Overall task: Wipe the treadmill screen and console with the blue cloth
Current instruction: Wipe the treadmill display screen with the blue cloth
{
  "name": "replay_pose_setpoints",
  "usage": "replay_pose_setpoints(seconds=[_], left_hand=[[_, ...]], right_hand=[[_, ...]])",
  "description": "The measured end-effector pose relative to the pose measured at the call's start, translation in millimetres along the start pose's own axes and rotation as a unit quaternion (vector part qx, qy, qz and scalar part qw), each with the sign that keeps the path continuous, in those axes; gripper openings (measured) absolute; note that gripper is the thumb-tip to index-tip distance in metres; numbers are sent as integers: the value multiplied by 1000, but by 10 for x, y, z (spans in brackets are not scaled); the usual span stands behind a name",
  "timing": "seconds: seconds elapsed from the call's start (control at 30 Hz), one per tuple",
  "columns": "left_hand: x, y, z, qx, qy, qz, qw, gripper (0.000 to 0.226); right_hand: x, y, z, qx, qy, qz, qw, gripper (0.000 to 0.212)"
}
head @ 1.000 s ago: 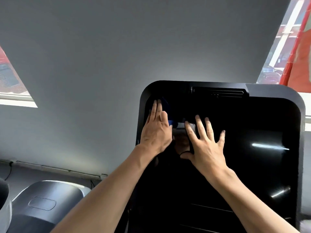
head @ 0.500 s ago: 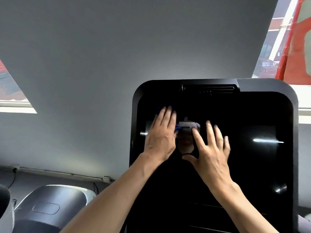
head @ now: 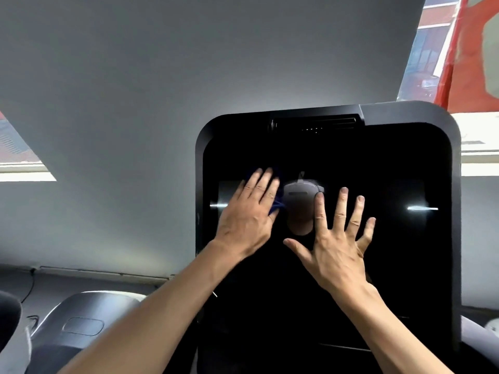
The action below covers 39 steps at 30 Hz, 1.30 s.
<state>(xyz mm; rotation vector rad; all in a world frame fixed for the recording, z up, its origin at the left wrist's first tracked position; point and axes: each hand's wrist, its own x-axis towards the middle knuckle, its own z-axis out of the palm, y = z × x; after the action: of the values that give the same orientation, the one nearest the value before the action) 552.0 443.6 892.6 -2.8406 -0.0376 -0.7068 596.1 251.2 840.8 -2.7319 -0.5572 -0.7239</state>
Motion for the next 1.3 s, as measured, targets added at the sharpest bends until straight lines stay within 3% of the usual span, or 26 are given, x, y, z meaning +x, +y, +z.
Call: replay_pose_setpoints(seconds=[0.1, 0.2, 0.37, 0.47, 0.57, 0.73, 0.83, 0.93, 1.1, 1.3], left_hand=[[87, -208, -56, -9, 16, -67, 998, 65], [396, 16, -90, -32, 50, -122, 991, 64], [117, 387, 49, -22, 22, 16, 999, 63], [63, 140, 9, -24, 31, -24, 999, 63], [403, 322, -45, -38, 53, -75, 995, 63], [283, 515, 28, -41, 34, 21, 998, 62], [303, 253, -2, -33, 52, -26, 998, 64], [532, 459, -26, -42, 72, -81, 993, 64], [229, 595, 19, -41, 21, 40, 998, 65], [655, 813, -99, -92, 43, -39, 994, 66]], right_hand=[[-29, 0, -1, 2, -2, 0, 1000, 111], [-30, 0, 7, 0, -6, 3, 1000, 111], [-51, 58, 4, 12, 0, -13, 1000, 108], [-67, 99, -49, 11, -7, -24, 1000, 107], [-57, 108, -98, 18, -24, -28, 999, 111], [-94, 252, -155, 22, -38, -55, 997, 111], [-81, 406, -202, 61, -45, -69, 995, 109], [-22, 545, -251, 109, -9, -53, 993, 108], [31, 718, -328, 52, 24, 4, 998, 124], [13, 784, -200, 2, 2, 20, 1000, 120]])
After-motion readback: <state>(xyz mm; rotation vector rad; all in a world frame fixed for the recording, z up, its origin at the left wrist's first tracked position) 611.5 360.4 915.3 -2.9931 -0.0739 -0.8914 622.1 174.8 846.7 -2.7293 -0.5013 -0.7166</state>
